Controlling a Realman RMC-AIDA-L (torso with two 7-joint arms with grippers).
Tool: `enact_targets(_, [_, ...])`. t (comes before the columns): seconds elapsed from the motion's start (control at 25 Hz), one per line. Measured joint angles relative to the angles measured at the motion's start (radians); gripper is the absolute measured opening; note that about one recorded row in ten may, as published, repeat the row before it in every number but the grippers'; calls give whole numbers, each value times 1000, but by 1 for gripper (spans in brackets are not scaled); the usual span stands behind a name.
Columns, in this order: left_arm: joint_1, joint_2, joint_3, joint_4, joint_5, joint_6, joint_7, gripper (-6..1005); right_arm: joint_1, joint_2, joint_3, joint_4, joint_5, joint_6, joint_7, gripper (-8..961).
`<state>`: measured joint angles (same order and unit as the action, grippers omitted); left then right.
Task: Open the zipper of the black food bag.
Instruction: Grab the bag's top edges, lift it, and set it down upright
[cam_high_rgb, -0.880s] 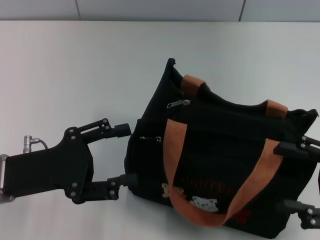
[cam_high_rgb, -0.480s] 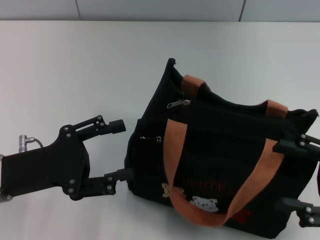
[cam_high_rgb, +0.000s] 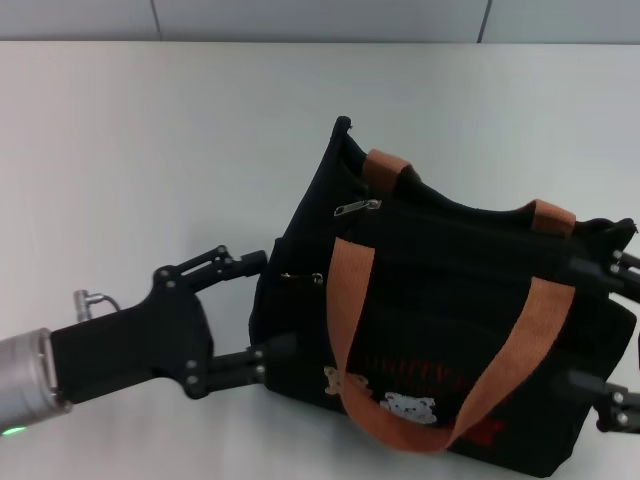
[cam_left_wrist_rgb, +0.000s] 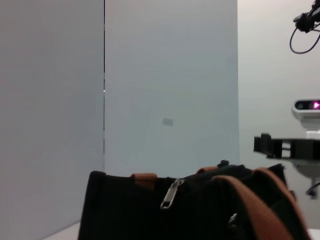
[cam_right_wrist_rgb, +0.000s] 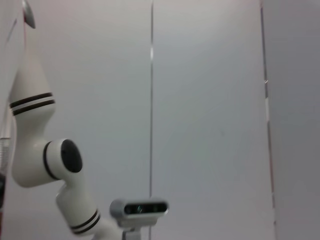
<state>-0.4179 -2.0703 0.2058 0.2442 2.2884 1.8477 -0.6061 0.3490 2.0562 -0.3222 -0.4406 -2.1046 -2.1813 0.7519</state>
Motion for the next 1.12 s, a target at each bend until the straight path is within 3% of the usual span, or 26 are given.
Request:
enact_targets(0.36, [-6,-3,-105,-156,-25,-186,177,742,-5,0,64,25,16,0,-10,818])
enact_targets(0.52, [3,-4,-134,-193,-27,-205,266,535,-10,2,75,30,28,0,-11,818])
enact_targets(0.92, [0,-4,-132,-231,-25,-204,366,261,-31,7,78,51,129,1,-19,818])
enact_targets(1.04, [-2,-5,-139,-232,-25,-202,383,164,-31,11,120,65,129,3,-19,818])
enact_targets(1.12, [2,-5,-170,-234,-26,-176,459,99,-32,23,211,121,130,24,-23,818])
